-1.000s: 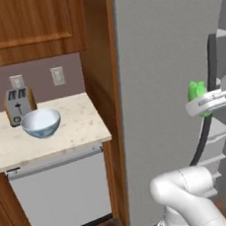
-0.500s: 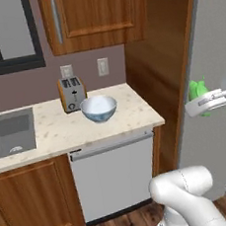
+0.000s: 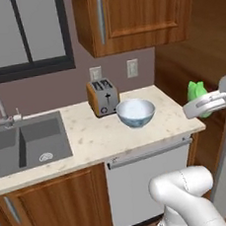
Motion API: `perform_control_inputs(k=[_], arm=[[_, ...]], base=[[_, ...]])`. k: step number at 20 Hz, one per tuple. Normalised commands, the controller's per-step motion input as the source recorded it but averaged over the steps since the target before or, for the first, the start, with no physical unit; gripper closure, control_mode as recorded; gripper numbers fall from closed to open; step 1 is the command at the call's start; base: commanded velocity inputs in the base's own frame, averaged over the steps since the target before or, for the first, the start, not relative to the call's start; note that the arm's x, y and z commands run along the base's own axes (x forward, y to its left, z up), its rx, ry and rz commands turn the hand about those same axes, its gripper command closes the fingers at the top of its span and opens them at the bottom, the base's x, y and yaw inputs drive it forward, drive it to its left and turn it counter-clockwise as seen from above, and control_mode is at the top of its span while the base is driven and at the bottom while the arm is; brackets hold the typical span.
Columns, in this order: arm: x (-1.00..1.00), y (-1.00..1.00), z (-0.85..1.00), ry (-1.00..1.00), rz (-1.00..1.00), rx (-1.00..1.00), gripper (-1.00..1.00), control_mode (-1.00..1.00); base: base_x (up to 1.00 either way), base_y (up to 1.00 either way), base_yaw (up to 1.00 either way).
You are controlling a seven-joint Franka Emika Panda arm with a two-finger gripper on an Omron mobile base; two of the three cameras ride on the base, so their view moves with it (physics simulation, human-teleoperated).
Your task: Take the corn, carrot, and lemon from the freezer and place them in the bowl on the counter.
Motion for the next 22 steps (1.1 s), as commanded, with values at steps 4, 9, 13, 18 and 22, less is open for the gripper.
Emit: perform_control_inputs(k=[4,9,13,18,22], arm=[[0.0,0.0,0.0,0.0,0.0,0.0,1.0,1.0],[0.0,0.0,0.0,0.0,0.0,0.0,1.0,1.0],[0.0,0.0,0.0,0.0,0.0,0.0,1.0,1.0],[0.0,0.0,0.0,0.0,0.0,0.0,1.0,1.0],[0.0,0.0,0.0,0.0,0.0,0.0,1.0,1.0]], base=[[0.53,-0.26,0.0],[0.32,-0.5,0.0],[0.4,-0.27,0.0],[0.34,0.11,0.0],[0.15,0.51,0.0]])
